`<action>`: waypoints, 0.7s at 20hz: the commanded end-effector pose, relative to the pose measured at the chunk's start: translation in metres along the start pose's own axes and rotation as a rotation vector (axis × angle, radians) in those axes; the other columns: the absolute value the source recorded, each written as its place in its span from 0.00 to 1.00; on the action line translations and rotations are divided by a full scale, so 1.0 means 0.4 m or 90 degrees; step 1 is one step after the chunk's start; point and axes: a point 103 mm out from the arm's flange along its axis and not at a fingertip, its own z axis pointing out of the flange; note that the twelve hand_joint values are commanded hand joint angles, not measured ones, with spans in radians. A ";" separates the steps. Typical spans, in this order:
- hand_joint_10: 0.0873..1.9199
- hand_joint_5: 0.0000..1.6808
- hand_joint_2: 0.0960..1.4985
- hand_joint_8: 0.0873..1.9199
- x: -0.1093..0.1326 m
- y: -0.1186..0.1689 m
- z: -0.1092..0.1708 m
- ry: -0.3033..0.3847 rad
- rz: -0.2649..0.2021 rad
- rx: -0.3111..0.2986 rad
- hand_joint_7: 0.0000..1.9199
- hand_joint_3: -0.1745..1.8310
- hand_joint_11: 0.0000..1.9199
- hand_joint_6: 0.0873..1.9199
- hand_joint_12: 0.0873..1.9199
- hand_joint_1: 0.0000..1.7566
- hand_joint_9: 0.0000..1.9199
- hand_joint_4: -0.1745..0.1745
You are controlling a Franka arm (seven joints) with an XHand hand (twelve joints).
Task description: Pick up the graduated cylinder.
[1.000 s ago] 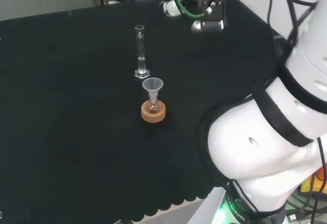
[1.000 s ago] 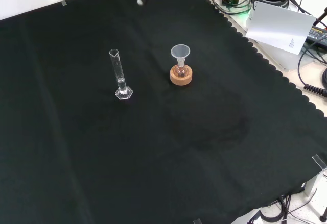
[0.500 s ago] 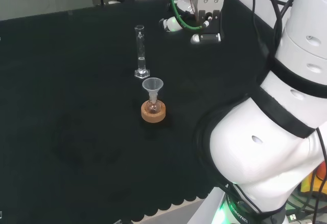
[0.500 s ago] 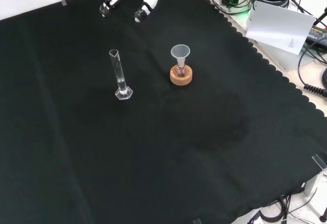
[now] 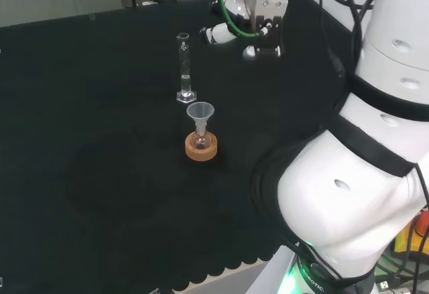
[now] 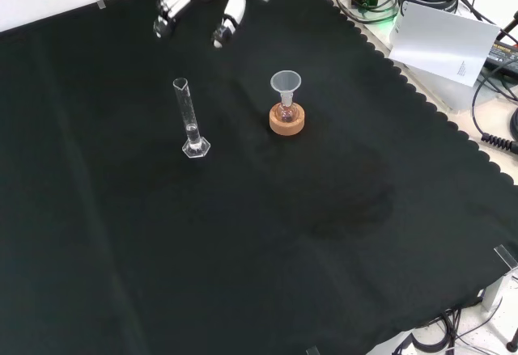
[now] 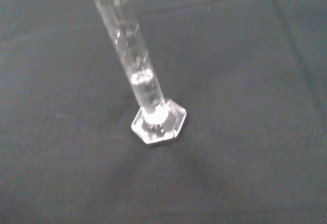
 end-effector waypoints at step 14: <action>0.29 0.19 0.55 0.31 -0.027 0.093 0.216 0.181 -0.150 -0.043 0.12 0.23 0.19 0.00 0.68 0.36 0.27 0.38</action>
